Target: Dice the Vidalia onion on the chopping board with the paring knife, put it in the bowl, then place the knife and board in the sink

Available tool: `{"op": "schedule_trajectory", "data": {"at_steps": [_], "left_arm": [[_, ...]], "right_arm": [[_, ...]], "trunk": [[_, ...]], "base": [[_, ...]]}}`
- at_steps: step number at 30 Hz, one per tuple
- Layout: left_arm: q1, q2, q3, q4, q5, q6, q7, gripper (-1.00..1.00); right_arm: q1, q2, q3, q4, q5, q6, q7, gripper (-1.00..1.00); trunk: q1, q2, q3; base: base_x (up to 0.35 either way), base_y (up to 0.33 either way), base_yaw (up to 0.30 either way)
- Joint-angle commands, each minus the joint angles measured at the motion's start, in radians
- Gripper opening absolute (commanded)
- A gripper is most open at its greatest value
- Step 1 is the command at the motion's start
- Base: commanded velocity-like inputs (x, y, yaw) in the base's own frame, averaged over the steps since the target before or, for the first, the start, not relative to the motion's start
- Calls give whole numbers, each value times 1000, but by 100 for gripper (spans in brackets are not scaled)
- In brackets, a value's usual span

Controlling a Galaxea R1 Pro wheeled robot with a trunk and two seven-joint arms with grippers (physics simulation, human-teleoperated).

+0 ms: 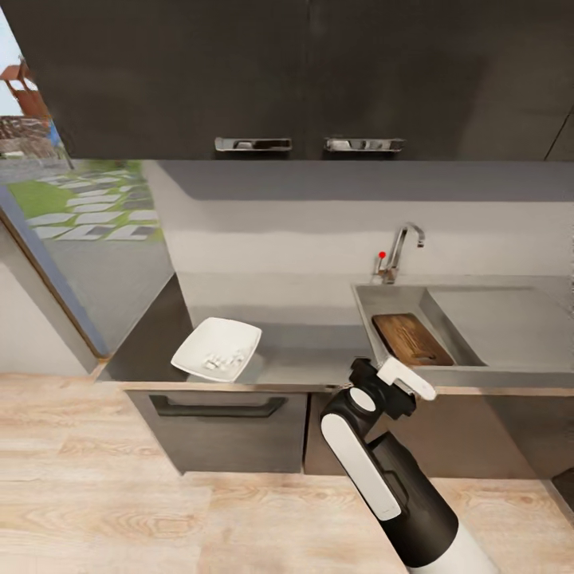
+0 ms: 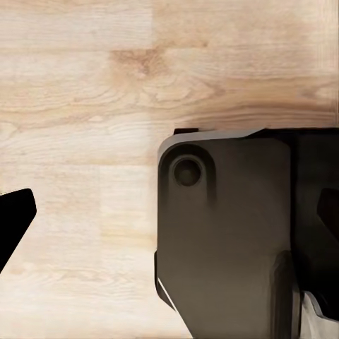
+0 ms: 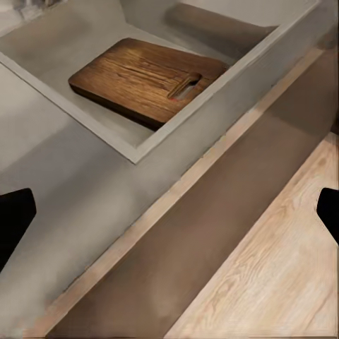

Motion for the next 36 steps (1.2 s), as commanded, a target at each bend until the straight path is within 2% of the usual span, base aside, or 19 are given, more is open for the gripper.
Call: {"op": "schedule_trajectory", "data": {"at_steps": [1,10,12,13,14,15,16,18,20,22,24,27,30,31,33,36], "left_arm": [[0,2,-6,-1,11,-4,7,100],[0,2,-7,-1,11,-4,7,100],[0,2,-6,-1,11,-4,7,100],[0,2,-6,-1,11,-4,7,100],[0,2,-6,-1,11,-4,7,100],[0,2,-6,-1,11,-4,7,100],[0,2,-6,-1,11,-4,7,100],[0,2,-5,-1,11,-4,7,100],[0,2,-5,-1,11,-4,7,100],[0,3,-5,-1,11,-4,7,100],[0,3,-5,-1,11,-4,7,100],[0,3,-5,0,11,-4,7,100],[0,3,-5,1,11,-4,7,100],[0,3,-5,1,11,-4,7,100],[0,3,-5,2,11,-4,7,100],[0,3,-5,2,11,-4,7,100]], "right_arm": [[-1,-4,1,0,-6,0,-6,100],[6,-52,1,8,-11,-22,-5,100],[8,-70,1,12,-10,-52,4,100],[10,-94,6,16,-10,-92,7,100],[12,-104,21,21,-10,-108,8,100],[17,-115,47,28,-10,-124,9,100],[23,-133,100,43,-11,-153,9,100],[27,-165,167,64,-18,-212,9,100],[29,-224,256,85,-64,-308,9,100],[29,-260,325,112,-104,-358,9,100],[30,-284,422,157,-139,-427,9,100],[30,-299,569,265,-164,-547,10,100],[30,-303,679,386,-178,-659,43,100],[30,-303,706,420,-194,-688,59,100],[30,-304,761,485,-246,-738,95,100],[30,-304,862,593,-365,-814,192,100]], "trunk": [[0,-2,-2],[0,-2,-2],[0,-2,-2],[0,-2,-2],[0,-2,-2],[0,-2,-2],[0,-2,-2],[0,-2,-2],[0,-2,-2],[0,-2,-2],[0,-2,-2],[0,-2,-2],[0,-2,-2],[0,-2,-2],[0,-2,-2],[0,-2,-2]], "base": [[-294,0,0],[-215,0,0],[-28,0,0],[-9,0,0],[-6,0,0],[-4,0,0],[-2,0,0],[-1,0,0],[0,0,0],[0,0,0],[0,0,0],[0,0,0],[0,0,0],[0,0,0],[0,0,0],[0,0,0]]}}
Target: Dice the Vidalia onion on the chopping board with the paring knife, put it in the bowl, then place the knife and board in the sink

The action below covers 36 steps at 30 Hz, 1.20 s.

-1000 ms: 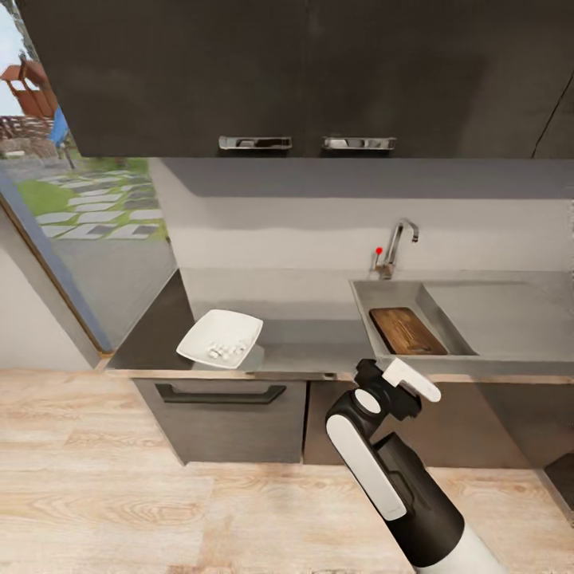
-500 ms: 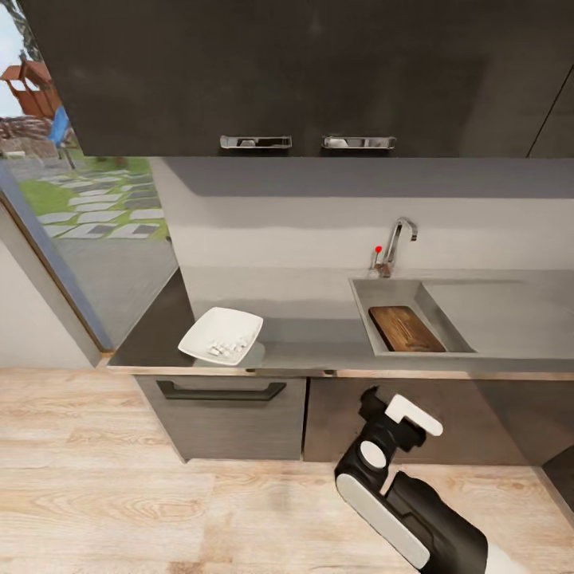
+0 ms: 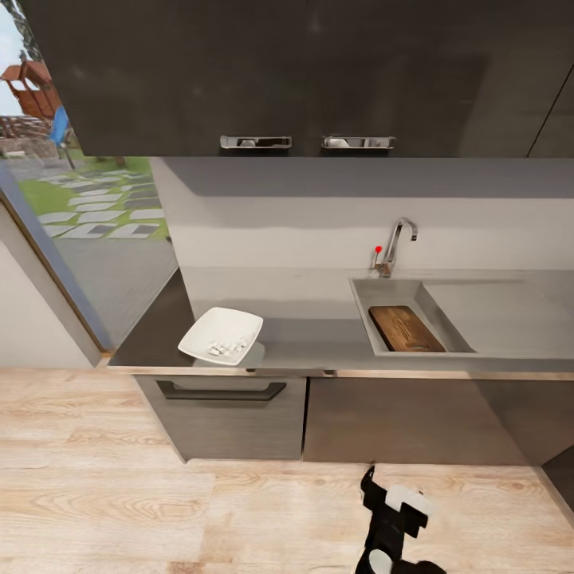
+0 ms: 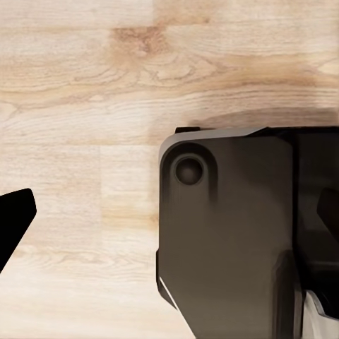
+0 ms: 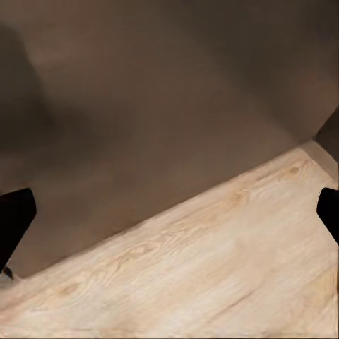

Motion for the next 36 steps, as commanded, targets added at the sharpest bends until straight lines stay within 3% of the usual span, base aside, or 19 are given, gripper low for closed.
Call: {"op": "schedule_trajectory", "data": {"at_steps": [1,3,5,7,9,10,12,13,17,22,24,31,36], "left_arm": [[0,2,-7,-2,11,-4,7,100],[0,2,-7,-2,11,-4,7,100],[0,2,-7,-3,11,-4,7,100],[0,2,-7,-4,11,-4,7,100],[0,2,-7,-6,11,-4,7,100],[0,2,-7,-7,11,-4,8,100],[0,2,-6,-7,11,-4,9,100],[0,5,-1,-7,11,-3,10,100],[-3,24,6,-5,16,-2,13,100],[-7,37,114,-5,22,-1,10,100],[-12,38,135,-4,23,1,10,100],[-27,38,149,3,24,7,10,100],[-28,36,150,11,24,8,10,100]], "right_arm": [[-2,-1,35,40,-46,-30,44,100],[-2,0,79,131,-130,-66,148,100],[8,2,130,288,-300,-87,388,100],[31,5,147,368,-398,-88,558,100],[65,7,154,442,-468,-86,729,100],[117,10,157,520,-506,-69,909,100],[151,11,158,558,-518,-47,1010,100],[217,11,159,591,-525,-25,1096,100],[227,11,158,617,-527,-24,1103,100],[228,11,158,642,-527,3,1099,100],[228,12,158,653,-527,50,1100,100],[228,12,158,663,-527,227,1104,100],[229,12,158,663,-527,265,1105,100]], "trunk": [[1,-2,-2],[1,-2,-2],[1,-2,-2],[1,-2,-2],[1,-2,-2],[1,-2,-2],[1,-2,-2],[1,-2,-2],[1,-2,1],[1,-2,9],[1,-2,12],[1,-2,22],[1,-2,30]], "base": [[0,0,0],[0,0,0],[0,0,0],[0,0,0],[0,0,0],[0,0,0],[0,0,0],[0,0,0],[0,0,-78],[0,0,-120],[0,0,-116],[0,0,-114],[0,0,-112]]}}
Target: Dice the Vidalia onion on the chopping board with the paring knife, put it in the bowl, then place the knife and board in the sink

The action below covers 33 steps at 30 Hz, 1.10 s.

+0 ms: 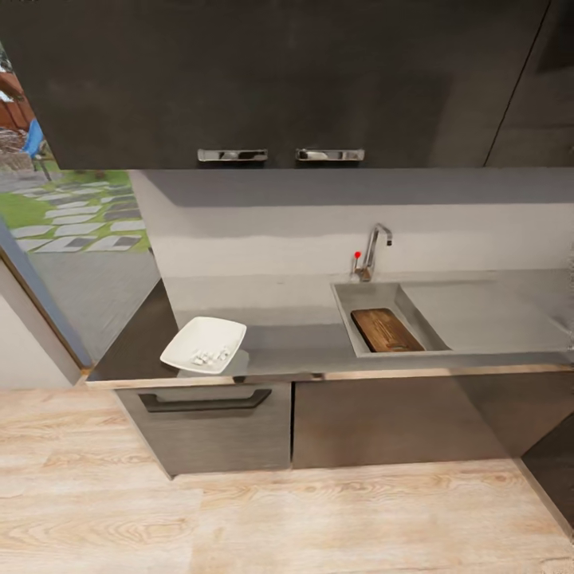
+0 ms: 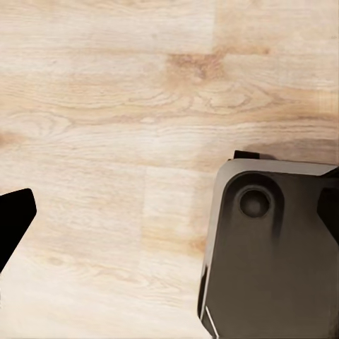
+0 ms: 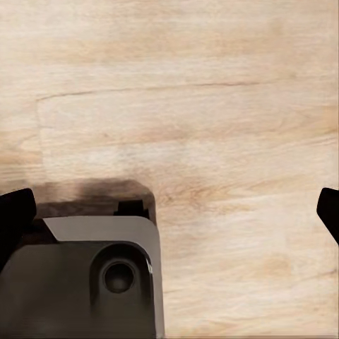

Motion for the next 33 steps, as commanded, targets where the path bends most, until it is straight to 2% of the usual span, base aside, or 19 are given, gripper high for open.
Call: {"op": "schedule_trajectory", "data": {"at_steps": [1,9,33], "left_arm": [[0,1,-7,1,10,-4,8,100],[0,1,-7,5,9,-7,8,100],[0,1,-7,4,8,-7,8,100]], "right_arm": [[-1,-1,9,-4,-8,-3,-6,100],[-1,13,9,-5,-8,0,-6,100],[-1,16,9,-4,-8,20,-6,100]], "trunk": [[1,-2,0],[1,-2,12],[1,-2,50]], "base": [[0,0,-112],[0,0,-107],[0,0,-6]]}}
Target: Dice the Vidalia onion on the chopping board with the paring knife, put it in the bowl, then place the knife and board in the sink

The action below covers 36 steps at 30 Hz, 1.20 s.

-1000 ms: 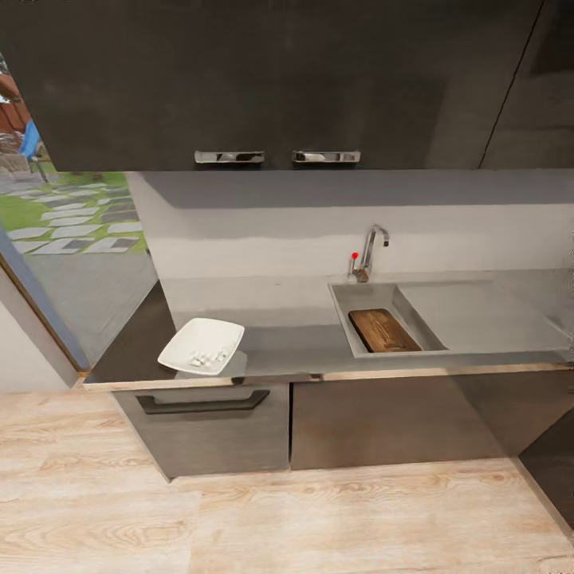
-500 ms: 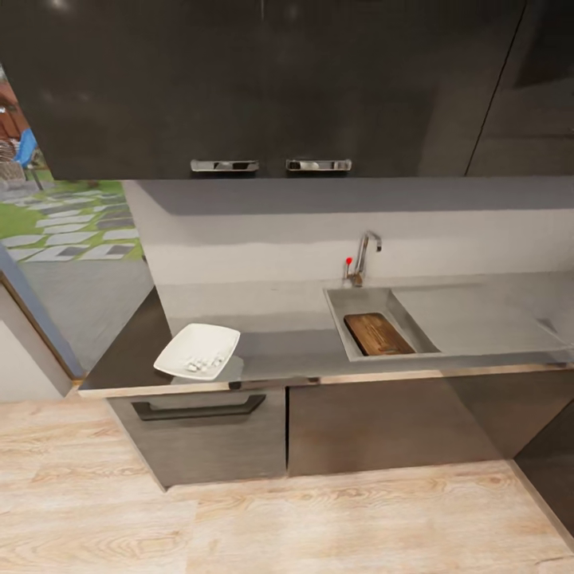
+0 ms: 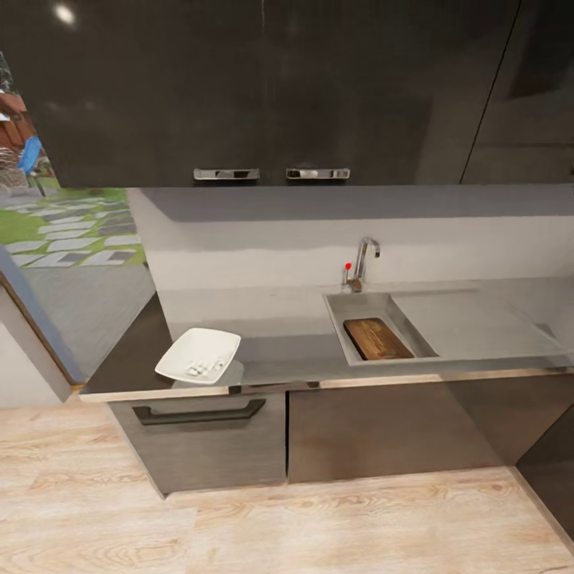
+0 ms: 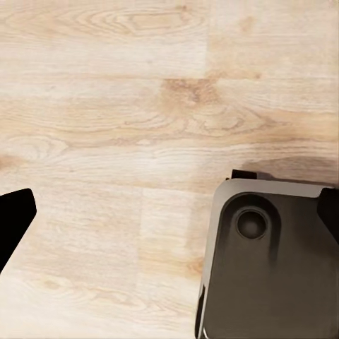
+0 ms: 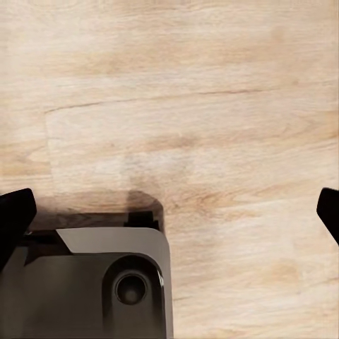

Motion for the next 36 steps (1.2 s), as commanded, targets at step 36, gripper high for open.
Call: {"op": "schedule_trajectory", "data": {"at_steps": [36], "left_arm": [[0,2,-7,0,10,-3,8,100]], "right_arm": [[-1,23,7,22,-8,12,-12,100]], "trunk": [[1,-2,51]], "base": [[0,0,0]]}}
